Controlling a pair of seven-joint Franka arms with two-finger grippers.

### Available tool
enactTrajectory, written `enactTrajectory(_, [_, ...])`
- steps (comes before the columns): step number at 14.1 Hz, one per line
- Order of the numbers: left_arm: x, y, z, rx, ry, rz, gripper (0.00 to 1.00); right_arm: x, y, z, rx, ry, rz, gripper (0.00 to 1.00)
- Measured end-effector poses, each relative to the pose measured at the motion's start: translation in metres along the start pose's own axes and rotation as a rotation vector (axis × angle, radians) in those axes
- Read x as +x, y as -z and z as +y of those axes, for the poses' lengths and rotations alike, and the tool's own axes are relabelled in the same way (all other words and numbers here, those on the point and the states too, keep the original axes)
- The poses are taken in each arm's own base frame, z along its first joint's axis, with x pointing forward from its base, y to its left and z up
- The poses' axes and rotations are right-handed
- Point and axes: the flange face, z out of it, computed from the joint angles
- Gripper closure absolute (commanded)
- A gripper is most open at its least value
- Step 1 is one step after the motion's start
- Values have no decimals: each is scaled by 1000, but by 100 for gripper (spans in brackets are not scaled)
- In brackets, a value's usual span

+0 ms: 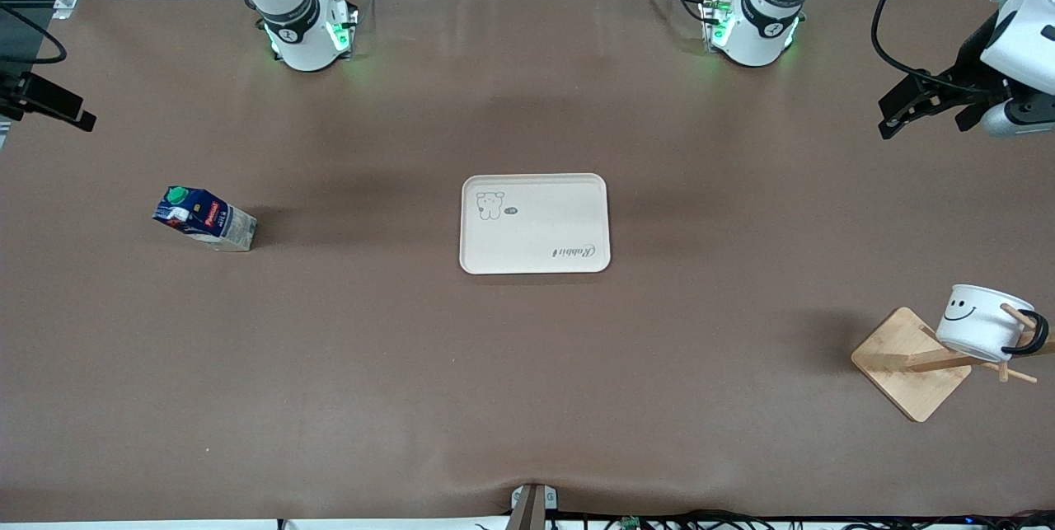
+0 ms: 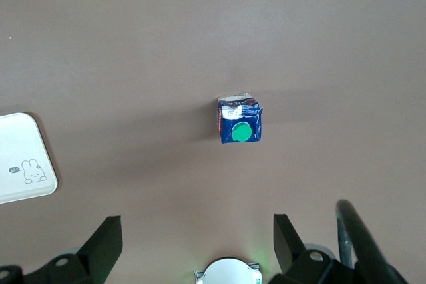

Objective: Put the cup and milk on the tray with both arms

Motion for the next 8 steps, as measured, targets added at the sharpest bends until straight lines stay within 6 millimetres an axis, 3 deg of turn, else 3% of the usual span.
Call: enactTrajectory(8, [2,-1,-7,0,13,0,0,1,-1,0,0,0,-2,0])
